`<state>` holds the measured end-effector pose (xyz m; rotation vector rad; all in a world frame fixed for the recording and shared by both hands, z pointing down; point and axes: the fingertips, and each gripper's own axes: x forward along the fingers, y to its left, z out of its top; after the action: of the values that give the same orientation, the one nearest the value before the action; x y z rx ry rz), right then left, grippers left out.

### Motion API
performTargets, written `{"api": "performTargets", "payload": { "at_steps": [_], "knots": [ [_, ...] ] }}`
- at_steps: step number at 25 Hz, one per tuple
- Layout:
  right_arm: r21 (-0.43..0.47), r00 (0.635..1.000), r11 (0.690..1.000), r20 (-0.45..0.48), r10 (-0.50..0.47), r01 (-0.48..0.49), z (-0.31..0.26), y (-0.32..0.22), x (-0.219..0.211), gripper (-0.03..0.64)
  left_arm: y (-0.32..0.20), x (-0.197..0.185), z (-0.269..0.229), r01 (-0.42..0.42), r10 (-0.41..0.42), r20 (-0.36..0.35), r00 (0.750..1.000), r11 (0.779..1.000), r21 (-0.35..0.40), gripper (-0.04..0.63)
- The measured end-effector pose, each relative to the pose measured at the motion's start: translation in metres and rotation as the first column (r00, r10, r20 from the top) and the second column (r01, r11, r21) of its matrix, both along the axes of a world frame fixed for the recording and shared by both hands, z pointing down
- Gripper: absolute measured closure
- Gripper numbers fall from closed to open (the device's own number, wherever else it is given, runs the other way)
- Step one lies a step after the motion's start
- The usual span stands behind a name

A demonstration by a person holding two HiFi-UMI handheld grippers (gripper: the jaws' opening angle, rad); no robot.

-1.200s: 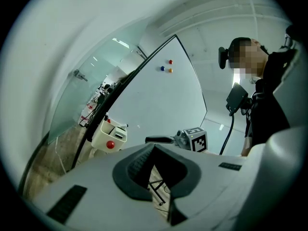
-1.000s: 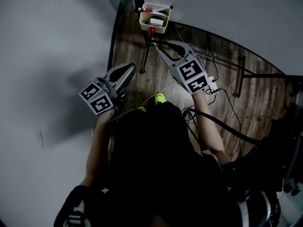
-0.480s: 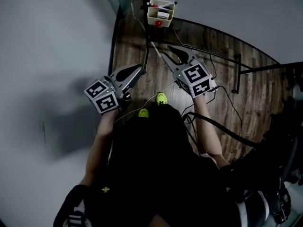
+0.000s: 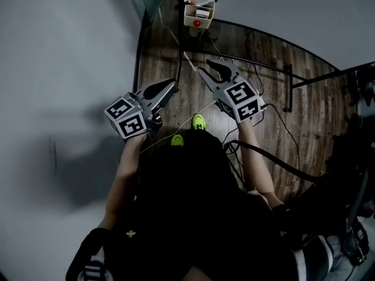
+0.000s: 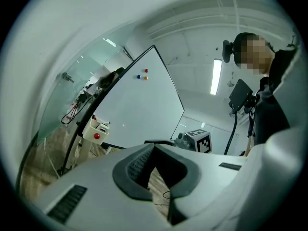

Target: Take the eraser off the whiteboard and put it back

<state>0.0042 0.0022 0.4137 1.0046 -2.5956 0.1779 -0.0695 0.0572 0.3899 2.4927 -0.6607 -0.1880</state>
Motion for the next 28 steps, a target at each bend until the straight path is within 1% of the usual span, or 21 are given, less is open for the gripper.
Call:
{"api": "performTargets", "payload": {
  "at_steps": [5,7,11,12,21,25,28],
  "knots": [
    [0.007,1.000,1.000,-0.014,-0.001,0.001,-0.008,0.032,-0.012,0.500,0.026,-0.007,-0.009,-0.028,0.028,-0.009,1.000,0.999,0.019,0.578],
    [0.008,1.000,1.000,-0.019,0.003,-0.003,-0.012,0.046,-0.017,0.528,0.038,-0.011,-0.014,-0.037,0.038,-0.013,0.999,0.999,0.022,0.578],
    [0.008,0.999,1.000,-0.024,0.021,-0.021,-0.012,0.068,-0.023,0.542,0.055,-0.016,-0.015,-0.056,0.057,-0.020,0.998,0.998,0.033,0.578],
    [0.006,0.999,1.000,-0.023,0.026,-0.026,-0.010,0.072,-0.025,0.560,0.058,-0.017,-0.014,-0.062,0.063,-0.023,0.998,0.998,0.033,0.578],
    [-0.026,0.998,0.997,0.011,0.068,-0.068,-0.008,0.124,-0.028,0.594,0.096,-0.016,-0.011,-0.115,0.116,-0.045,0.992,0.993,0.027,0.578],
    [-0.030,0.998,0.998,0.025,0.061,-0.060,-0.005,0.134,-0.032,0.600,0.104,-0.016,-0.007,-0.117,0.118,-0.054,0.992,0.993,0.026,0.578],
    [-0.046,0.997,0.998,0.054,0.056,-0.054,-0.005,0.140,-0.037,0.601,0.107,-0.016,-0.004,-0.115,0.116,-0.063,0.991,0.993,0.025,0.578]
  ]
}}
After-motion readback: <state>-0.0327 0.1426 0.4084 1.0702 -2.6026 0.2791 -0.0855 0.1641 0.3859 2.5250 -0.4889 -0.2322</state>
